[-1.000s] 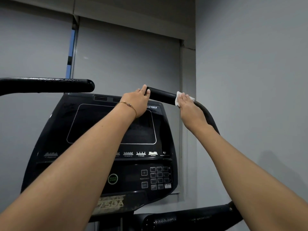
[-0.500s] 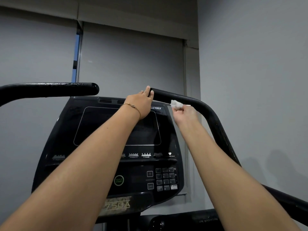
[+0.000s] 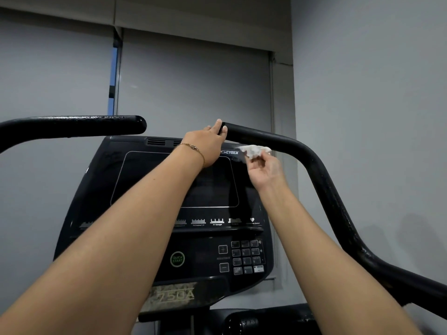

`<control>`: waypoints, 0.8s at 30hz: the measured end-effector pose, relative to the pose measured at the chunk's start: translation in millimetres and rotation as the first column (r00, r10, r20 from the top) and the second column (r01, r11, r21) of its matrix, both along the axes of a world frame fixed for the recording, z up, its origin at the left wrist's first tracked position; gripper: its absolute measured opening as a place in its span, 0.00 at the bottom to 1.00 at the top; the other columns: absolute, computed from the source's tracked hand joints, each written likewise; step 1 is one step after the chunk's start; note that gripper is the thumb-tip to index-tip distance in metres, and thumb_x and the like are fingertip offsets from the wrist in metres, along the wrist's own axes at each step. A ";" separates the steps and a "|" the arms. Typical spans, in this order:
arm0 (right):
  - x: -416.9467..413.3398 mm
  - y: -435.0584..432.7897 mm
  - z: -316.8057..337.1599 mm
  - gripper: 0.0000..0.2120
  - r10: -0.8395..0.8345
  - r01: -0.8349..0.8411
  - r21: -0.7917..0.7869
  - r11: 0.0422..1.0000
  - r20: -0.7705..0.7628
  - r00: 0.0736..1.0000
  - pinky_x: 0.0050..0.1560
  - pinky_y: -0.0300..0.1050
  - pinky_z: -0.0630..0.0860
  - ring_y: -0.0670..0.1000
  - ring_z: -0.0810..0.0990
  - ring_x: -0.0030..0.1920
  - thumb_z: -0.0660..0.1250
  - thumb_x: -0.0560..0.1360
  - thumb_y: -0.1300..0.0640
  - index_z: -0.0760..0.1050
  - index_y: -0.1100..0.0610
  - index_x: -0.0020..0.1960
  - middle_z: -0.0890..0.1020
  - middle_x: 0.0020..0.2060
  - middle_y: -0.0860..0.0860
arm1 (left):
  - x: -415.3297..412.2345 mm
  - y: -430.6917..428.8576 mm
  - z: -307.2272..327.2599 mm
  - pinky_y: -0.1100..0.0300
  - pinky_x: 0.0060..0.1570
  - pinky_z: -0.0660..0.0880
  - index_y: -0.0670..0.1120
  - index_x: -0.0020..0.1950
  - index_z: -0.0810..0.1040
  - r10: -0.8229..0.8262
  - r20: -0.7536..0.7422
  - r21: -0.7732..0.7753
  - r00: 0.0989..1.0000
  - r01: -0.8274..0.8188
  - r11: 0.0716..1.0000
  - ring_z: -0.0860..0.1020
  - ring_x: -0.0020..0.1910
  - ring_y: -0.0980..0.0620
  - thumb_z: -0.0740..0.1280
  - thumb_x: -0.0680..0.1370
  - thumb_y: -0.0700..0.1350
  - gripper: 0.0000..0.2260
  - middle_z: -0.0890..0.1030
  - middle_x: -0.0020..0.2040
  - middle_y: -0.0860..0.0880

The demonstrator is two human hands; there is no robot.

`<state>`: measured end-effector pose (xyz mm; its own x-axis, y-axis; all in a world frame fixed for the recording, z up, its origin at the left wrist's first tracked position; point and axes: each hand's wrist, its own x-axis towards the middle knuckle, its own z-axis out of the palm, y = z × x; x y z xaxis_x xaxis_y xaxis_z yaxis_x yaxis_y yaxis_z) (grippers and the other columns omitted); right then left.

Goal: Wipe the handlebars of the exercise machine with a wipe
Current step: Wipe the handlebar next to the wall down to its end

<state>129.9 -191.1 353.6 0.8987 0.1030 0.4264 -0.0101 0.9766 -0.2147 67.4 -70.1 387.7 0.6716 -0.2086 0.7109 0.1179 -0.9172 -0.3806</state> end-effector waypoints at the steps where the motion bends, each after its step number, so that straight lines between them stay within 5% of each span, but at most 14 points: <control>1: -0.2 0.4 1.6 0.16 0.005 -0.005 0.004 1.000 0.001 1.000 0.37 0.37 0.74 0.47 0.69 0.33 0.49 0.82 0.65 0.63 0.58 0.36 0.69 0.35 0.51 | 0.2 -0.3 -0.3 0.49 0.61 0.70 0.45 0.77 0.46 0.001 0.001 0.003 1.000 -0.001 1.000 0.53 0.76 0.50 0.49 0.80 0.34 0.27 0.43 0.78 0.48; 3: -3.9 8.5 7.8 0.16 0.028 -0.028 0.002 1.000 0.010 1.000 0.51 0.40 0.76 0.53 0.78 0.52 0.48 0.81 0.67 0.64 0.59 0.36 0.76 0.50 0.58 | -0.1 -0.1 -0.3 0.50 0.60 0.70 0.45 0.77 0.46 0.002 0.003 0.007 1.000 -0.002 1.000 0.54 0.76 0.50 0.49 0.80 0.34 0.27 0.43 0.78 0.48; 6: -11.4 24.8 12.7 0.15 0.026 -0.026 -0.051 0.998 0.004 1.000 0.66 0.47 0.64 0.60 0.69 0.67 0.48 0.81 0.68 0.65 0.64 0.38 0.72 0.62 0.67 | 0.6 1.6 1.0 0.49 0.60 0.70 0.45 0.77 0.46 -0.004 0.007 0.004 1.000 0.004 1.000 0.54 0.75 0.51 0.49 0.79 0.34 0.27 0.44 0.78 0.48; 9: -6.9 23.2 8.6 0.16 0.034 -0.035 -0.036 0.999 -0.009 0.999 0.58 0.40 0.71 0.52 0.77 0.55 0.48 0.82 0.67 0.65 0.61 0.37 0.74 0.38 0.58 | 1.6 2.7 1.0 0.49 0.63 0.70 0.45 0.77 0.46 -0.007 0.004 0.010 1.000 0.007 1.000 0.54 0.75 0.50 0.49 0.79 0.34 0.27 0.44 0.78 0.48; 12: -0.2 16.5 12.6 0.16 0.032 -0.031 0.032 0.999 -0.032 0.999 0.35 0.38 0.70 0.47 0.68 0.32 0.47 0.81 0.68 0.64 0.60 0.37 0.67 0.33 0.54 | 3.3 3.4 0.5 0.49 0.63 0.70 0.46 0.77 0.46 -0.014 0.008 0.004 1.000 0.014 1.000 0.55 0.75 0.50 0.49 0.79 0.34 0.27 0.44 0.78 0.48; 14: -1.1 21.8 16.3 0.12 0.005 -0.005 0.005 1.000 -0.020 1.000 0.36 0.36 0.76 0.50 0.70 0.34 0.47 0.80 0.69 0.68 0.66 0.44 0.70 0.36 0.57 | 4.2 4.3 0.8 0.49 0.62 0.70 0.46 0.77 0.46 -0.021 0.015 0.002 1.000 0.021 1.000 0.55 0.75 0.50 0.49 0.79 0.34 0.27 0.44 0.78 0.49; 17: -4.0 29.0 10.2 0.13 -0.034 0.034 -0.057 0.998 -0.005 0.999 0.62 0.41 0.72 0.55 0.77 0.41 0.48 0.81 0.68 0.67 0.65 0.42 0.74 0.41 0.56 | 5.5 5.9 -0.1 0.49 0.62 0.70 0.46 0.77 0.46 -0.028 0.015 0.007 0.999 0.028 1.000 0.54 0.75 0.50 0.50 0.79 0.33 0.28 0.44 0.78 0.49; 20: -14.5 14.9 -3.5 0.15 -0.053 0.053 -0.015 0.998 0.004 0.999 0.42 0.39 0.74 0.47 0.74 0.30 0.50 0.81 0.66 0.66 0.60 0.37 0.74 0.31 0.52 | 4.4 5.7 -1.3 0.50 0.60 0.71 0.46 0.77 0.46 -0.036 0.019 0.004 0.999 0.036 0.999 0.54 0.75 0.50 0.50 0.79 0.33 0.29 0.43 0.78 0.49; 22: -21.8 5.1 -12.9 0.12 -0.258 0.260 -0.084 0.962 0.033 0.966 0.39 0.38 0.74 0.46 0.74 0.32 0.53 0.81 0.66 0.70 0.61 0.40 0.75 0.32 0.52 | 3.9 4.5 -1.7 0.50 0.58 0.71 0.46 0.77 0.46 -0.037 0.020 -0.003 0.999 0.037 0.999 0.54 0.75 0.50 0.49 0.79 0.33 0.28 0.43 0.78 0.49; 24: -30.8 -0.5 -12.0 0.10 -0.629 0.661 -0.203 0.723 0.205 0.750 0.45 0.38 0.75 0.46 0.77 0.39 0.54 0.81 0.63 0.74 0.61 0.49 0.78 0.40 0.51 | 4.4 4.1 -1.6 0.50 0.58 0.71 0.46 0.77 0.46 -0.034 0.032 -0.006 0.999 0.034 0.999 0.55 0.75 0.49 0.49 0.79 0.33 0.28 0.44 0.78 0.48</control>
